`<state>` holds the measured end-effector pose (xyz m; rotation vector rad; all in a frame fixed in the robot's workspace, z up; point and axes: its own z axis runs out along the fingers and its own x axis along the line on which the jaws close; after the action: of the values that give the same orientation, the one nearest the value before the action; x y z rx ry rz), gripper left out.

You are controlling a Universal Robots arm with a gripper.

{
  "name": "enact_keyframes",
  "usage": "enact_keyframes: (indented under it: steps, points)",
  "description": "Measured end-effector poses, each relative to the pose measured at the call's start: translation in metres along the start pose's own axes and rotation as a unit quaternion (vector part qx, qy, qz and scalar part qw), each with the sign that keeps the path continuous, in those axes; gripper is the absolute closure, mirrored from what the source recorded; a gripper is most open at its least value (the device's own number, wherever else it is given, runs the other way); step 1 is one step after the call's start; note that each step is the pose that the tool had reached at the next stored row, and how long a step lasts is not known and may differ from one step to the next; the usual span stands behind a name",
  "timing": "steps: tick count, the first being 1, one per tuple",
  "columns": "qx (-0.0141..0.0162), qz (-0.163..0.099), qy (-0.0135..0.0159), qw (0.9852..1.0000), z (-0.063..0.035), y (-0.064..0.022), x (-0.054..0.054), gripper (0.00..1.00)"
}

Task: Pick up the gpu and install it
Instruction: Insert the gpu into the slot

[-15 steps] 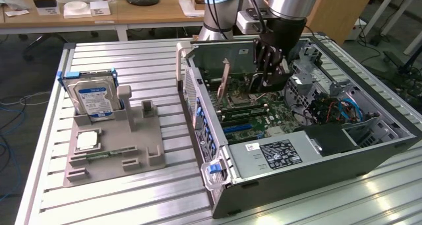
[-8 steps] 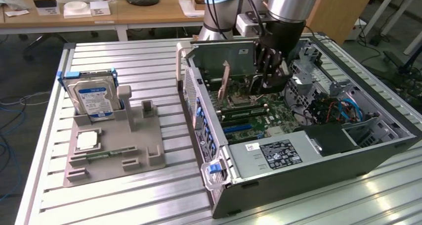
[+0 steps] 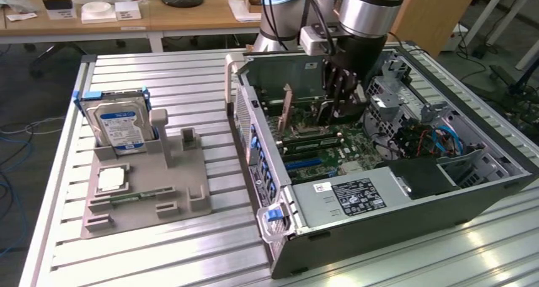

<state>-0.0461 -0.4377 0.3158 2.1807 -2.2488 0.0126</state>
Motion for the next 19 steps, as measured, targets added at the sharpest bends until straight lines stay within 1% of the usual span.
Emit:
enact_keyframes:
  steps: [2,6,13,17,18,19]
  points:
    - [0.0008,0.000,0.0000,1.0000,0.0022,0.0000,0.000,0.72]
    - [0.0009,0.000,-0.0003,1.0000,0.0077,0.0001,0.001,0.72]
    - [0.0009,0.000,-0.0002,1.0000,0.0129,0.0004,0.005,0.72]
    - [0.0009,0.001,-0.0002,1.0000,0.0192,0.0013,0.005,0.72]
    - [0.0020,0.001,-0.0003,1.0000,0.0204,0.0014,0.005,0.72]
    - [0.0045,0.001,-0.0003,1.0000,0.0210,0.0015,0.005,0.72]
